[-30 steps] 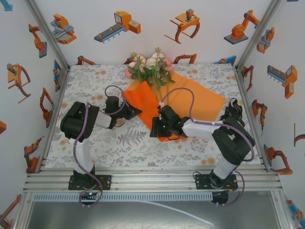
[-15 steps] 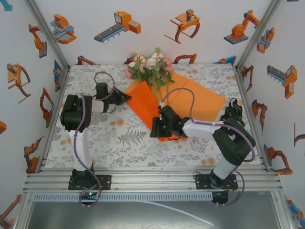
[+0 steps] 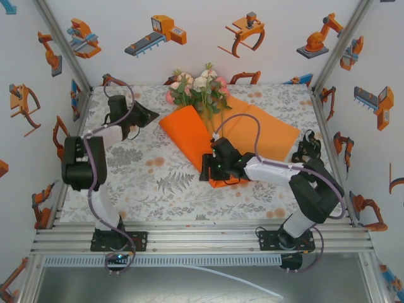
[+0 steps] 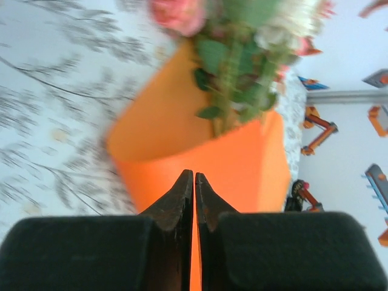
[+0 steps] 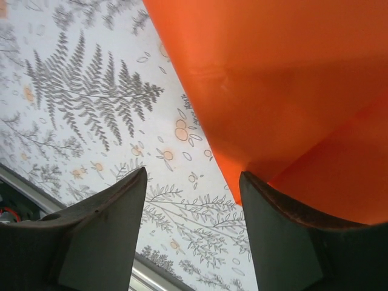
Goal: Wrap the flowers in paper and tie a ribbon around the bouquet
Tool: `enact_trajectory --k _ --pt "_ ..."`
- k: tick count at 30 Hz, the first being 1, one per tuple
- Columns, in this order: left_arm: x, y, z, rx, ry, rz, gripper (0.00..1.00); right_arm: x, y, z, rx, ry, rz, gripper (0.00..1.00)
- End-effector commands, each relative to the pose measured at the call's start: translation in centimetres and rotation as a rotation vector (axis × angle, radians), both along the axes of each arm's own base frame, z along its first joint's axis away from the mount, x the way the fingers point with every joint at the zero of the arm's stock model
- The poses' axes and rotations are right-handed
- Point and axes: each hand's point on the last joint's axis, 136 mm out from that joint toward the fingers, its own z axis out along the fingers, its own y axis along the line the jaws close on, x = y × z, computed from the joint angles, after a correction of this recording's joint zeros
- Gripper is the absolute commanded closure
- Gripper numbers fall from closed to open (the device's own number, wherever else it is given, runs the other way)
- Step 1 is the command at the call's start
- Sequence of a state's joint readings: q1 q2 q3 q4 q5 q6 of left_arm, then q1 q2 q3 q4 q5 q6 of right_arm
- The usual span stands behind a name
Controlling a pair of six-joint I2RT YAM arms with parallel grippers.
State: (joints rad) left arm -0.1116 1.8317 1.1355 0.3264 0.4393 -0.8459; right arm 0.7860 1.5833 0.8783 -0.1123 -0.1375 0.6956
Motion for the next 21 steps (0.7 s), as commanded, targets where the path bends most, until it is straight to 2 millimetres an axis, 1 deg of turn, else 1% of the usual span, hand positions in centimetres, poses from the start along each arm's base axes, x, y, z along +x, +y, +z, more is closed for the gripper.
enact_trajectory --k 1,2,4,6,8,9,11,12,14,16,17,18,20,21 --pt "-4.4 -3.2 2.4 0.098 -0.005 -0.103 0.87 1.9 0.0 5.5 0.038 -0.135 -0.011 0.41" --pt "-5.9 -4.6 2.2 0.120 0.009 -0.147 0.87 2.2 -0.2 6.6 0.051 -0.161 -0.014 0.40" --pt "-8.6 -7.1 1.2 0.145 0.044 -0.230 0.87 2.8 -0.9 8.1 0.067 -0.191 -0.034 0.40" --pt "-11.2 -9.4 -0.3 0.171 0.088 -0.299 0.87 3.6 -2.2 9.3 0.078 -0.202 -0.074 0.40" --pt "-13.6 -11.4 -1.5 0.200 0.113 -0.352 0.87 4.4 -4.7 10.3 0.078 -0.200 -0.150 0.40" --pt "-14.4 -12.2 -2.0 0.200 0.122 -0.369 0.88 4.7 -6.0 10.7 0.078 -0.201 -0.186 0.40" --pt "-16.0 -14.5 -3.3 0.186 0.149 -0.421 0.88 5.1 -9.3 11.1 0.066 -0.196 -0.285 0.39" --pt "-16.6 -15.6 -4.2 0.183 0.168 -0.446 0.88 5.1 -10.8 10.9 0.057 -0.189 -0.328 0.38" --pt "-17.5 -18.0 -5.9 0.179 0.189 -0.509 0.89 4.8 -14.5 10.4 0.047 -0.168 -0.435 0.33" --pt "-17.6 -19.7 -6.9 0.186 0.192 -0.542 0.89 4.1 -17.2 9.4 0.046 -0.129 -0.517 0.28" --pt "-17.4 -20.5 -7.1 0.184 0.187 -0.553 0.89 3.5 -18.1 8.8 0.047 -0.099 -0.542 0.21" --pt "-17.1 -21.2 -7.2 0.175 0.183 -0.557 0.89 3.1 -19.0 8.4 0.048 -0.079 -0.567 0.18" --pt "-16.4 -22.3 -7.1 0.148 0.172 -0.563 0.89 2.3 -20.3 7.1 0.048 -0.021 -0.595 0.15" --pt "-16.1 -22.8 -6.9 0.139 0.164 -0.567 0.89 2.1 -20.4 6.7 0.059 0.000 -0.590 0.15"
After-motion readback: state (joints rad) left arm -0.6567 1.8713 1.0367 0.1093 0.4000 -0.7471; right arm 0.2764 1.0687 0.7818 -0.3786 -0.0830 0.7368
